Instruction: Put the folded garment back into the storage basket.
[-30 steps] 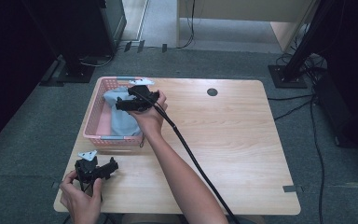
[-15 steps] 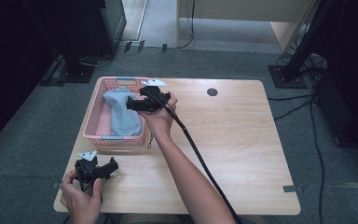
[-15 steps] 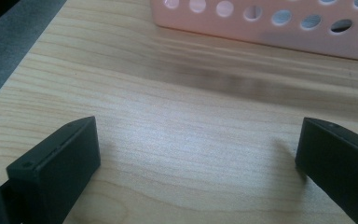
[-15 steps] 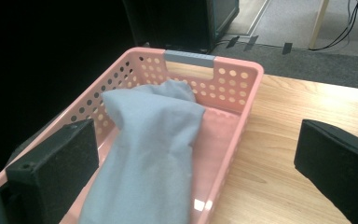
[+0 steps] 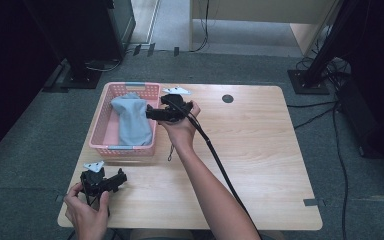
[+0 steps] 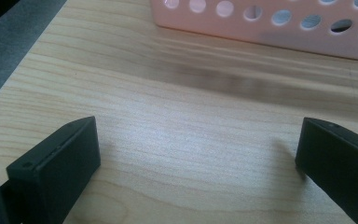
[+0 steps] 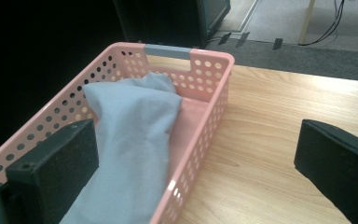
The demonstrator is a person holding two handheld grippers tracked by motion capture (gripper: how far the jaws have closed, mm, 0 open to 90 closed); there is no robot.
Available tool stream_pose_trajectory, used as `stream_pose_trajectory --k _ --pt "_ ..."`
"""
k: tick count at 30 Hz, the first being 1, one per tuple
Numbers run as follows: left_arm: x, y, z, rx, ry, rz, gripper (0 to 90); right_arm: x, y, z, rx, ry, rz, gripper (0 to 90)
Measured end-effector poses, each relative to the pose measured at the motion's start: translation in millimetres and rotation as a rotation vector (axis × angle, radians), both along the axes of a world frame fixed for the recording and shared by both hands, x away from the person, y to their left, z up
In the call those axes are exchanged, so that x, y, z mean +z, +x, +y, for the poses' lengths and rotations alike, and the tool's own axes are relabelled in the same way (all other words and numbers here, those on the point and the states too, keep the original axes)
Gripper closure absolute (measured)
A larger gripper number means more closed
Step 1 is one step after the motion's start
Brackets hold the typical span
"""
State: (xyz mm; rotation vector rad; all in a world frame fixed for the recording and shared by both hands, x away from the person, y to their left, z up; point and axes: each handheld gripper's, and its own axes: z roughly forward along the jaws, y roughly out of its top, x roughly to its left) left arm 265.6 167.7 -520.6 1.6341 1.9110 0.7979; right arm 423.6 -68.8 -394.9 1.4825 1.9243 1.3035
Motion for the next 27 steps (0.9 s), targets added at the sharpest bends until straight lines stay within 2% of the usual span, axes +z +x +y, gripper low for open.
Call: stream_pose_trajectory --k 8,27 --pt "0.0 0.0 0.0 0.000 0.000 0.000 0.0 -1.0 -2.5 -13.9 -0.019 -0.006 -0.004 0.0" --pt "0.0 0.0 0.0 0.000 0.000 0.000 0.0 -16.7 -11.2 -47.4 -0.055 -0.028 0.002 0.0"
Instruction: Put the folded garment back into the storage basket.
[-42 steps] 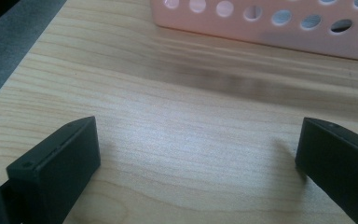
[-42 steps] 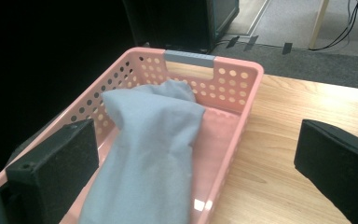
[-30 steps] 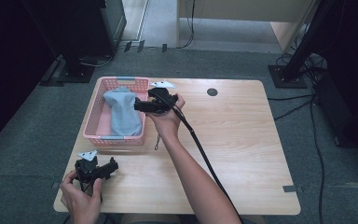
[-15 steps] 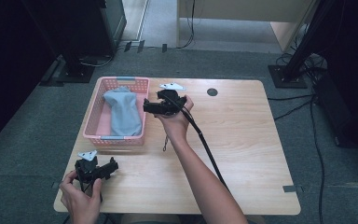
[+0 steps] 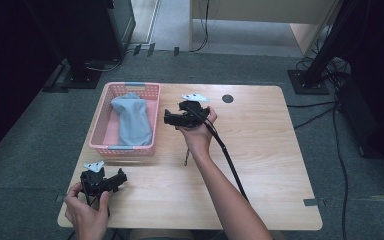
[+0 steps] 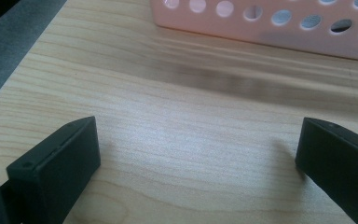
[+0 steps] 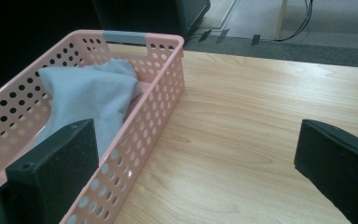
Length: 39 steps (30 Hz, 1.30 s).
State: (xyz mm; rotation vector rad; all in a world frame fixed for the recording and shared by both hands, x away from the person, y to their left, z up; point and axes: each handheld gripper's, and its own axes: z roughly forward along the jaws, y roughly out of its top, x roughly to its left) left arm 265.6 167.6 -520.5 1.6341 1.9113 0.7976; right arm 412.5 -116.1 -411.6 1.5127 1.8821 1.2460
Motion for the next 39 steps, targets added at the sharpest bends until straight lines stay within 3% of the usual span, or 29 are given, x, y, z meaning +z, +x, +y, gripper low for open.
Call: stream_pose_trajectory --k 39 --pt "-0.3 0.3 -2.8 -0.003 -0.002 -0.003 0.0 -40.5 -15.0 -50.6 -0.076 -0.040 0.023 0.0"
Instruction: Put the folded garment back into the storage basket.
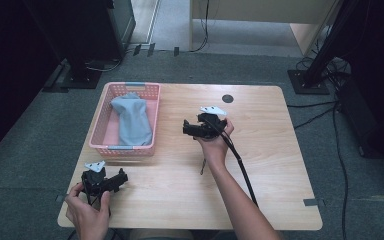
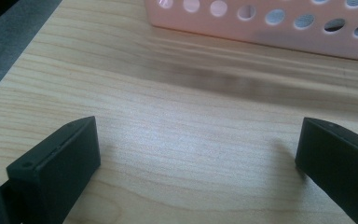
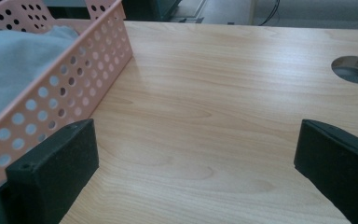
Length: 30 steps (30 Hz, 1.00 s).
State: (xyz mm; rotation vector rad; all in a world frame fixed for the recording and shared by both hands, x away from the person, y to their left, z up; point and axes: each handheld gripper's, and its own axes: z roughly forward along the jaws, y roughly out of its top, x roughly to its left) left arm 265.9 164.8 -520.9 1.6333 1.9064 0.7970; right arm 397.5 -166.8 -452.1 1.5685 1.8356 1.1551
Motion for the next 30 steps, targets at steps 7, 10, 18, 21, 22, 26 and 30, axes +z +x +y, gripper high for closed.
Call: stream_pose_trajectory --k 7,10,18,21,22,26,30 --pt "0.0 0.0 0.0 0.000 0.000 -0.001 0.0 -11.1 -4.2 -10.0 -0.013 -0.003 0.013 0.0" --pt "-0.1 0.0 0.0 0.000 0.000 -0.001 0.0 -15.5 -5.9 -13.7 -0.017 -0.010 0.013 0.0" --pt "-0.1 0.0 0.0 0.000 0.000 -0.001 0.0 -24.9 -11.0 -24.9 -0.032 -0.012 0.026 0.0" --pt "0.0 0.0 0.0 0.000 0.000 -0.001 0.0 -27.9 -12.4 -29.7 -0.039 -0.016 0.027 0.0" --pt "0.0 0.0 0.0 0.000 0.000 -0.001 0.0 -28.7 -12.9 -31.1 -0.042 -0.017 0.031 0.0" --pt "-0.1 0.0 0.0 0.001 -0.001 -0.001 0.0 -31.4 -15.2 -36.6 -0.049 -0.022 0.031 0.0" --pt "0.0 0.0 0.0 0.001 -0.001 -0.001 0.0 -34.4 -17.2 -41.1 -0.056 -0.025 0.041 0.0"
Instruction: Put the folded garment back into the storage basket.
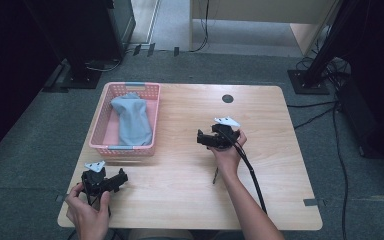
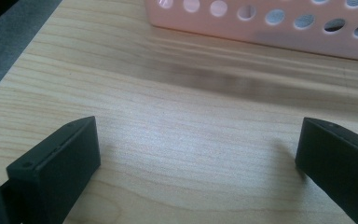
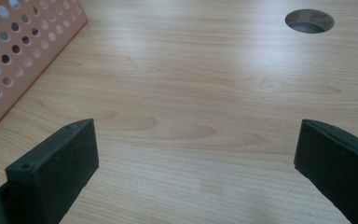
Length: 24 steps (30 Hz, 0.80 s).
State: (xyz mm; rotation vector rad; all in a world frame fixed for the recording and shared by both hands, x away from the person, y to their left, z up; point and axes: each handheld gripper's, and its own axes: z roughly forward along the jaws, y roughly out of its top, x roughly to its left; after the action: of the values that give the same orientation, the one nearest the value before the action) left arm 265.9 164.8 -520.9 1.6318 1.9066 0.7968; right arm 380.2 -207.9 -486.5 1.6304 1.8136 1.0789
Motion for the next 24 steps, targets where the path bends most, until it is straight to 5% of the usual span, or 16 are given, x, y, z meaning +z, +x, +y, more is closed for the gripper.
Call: stream_pose_trajectory --k 24 --pt "0.0 0.0 0.0 0.000 0.000 0.000 0.0 -9.5 -10.8 -26.3 -0.036 -0.005 0.013 0.0"
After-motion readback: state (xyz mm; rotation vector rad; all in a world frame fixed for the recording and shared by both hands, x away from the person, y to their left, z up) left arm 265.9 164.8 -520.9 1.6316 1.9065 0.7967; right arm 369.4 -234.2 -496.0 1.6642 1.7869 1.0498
